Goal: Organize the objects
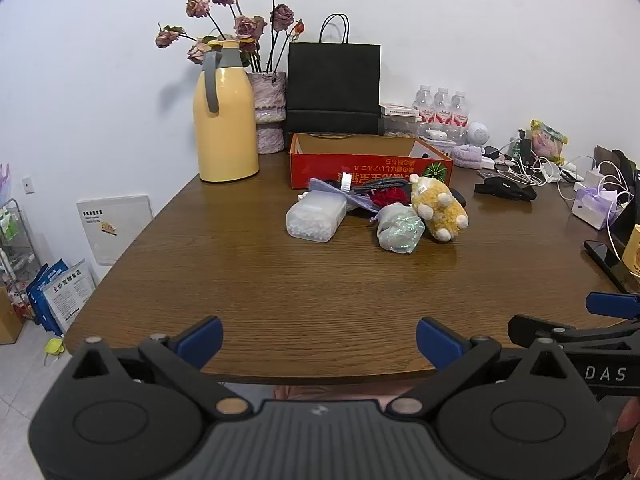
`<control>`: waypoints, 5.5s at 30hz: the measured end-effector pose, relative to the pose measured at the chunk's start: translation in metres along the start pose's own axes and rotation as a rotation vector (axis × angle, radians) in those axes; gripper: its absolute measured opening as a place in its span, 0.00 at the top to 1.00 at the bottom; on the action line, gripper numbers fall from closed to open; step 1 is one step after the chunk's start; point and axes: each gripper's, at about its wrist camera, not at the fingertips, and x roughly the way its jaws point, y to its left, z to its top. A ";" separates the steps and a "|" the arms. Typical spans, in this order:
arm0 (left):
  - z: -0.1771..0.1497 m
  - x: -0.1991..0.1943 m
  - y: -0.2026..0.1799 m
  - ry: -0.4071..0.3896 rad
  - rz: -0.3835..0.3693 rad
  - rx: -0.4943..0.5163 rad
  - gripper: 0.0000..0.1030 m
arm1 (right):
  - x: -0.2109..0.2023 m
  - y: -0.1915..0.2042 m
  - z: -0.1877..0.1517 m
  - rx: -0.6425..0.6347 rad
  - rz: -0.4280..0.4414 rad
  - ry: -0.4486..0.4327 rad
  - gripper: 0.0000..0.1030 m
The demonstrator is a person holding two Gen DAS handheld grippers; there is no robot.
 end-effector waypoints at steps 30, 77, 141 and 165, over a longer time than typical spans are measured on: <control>0.000 0.002 0.000 0.010 -0.014 0.001 0.00 | 0.000 -0.002 -0.002 0.019 0.000 0.010 0.00; 0.128 0.273 0.005 0.099 -0.181 0.147 0.06 | 0.242 -0.113 0.151 0.219 0.175 0.059 0.08; 0.215 0.281 0.014 0.036 -0.164 -0.035 0.38 | 0.312 -0.145 0.204 0.028 0.307 0.179 0.28; 0.081 0.210 0.009 0.180 -0.038 0.062 0.26 | 0.191 -0.123 0.089 0.132 0.141 0.196 0.50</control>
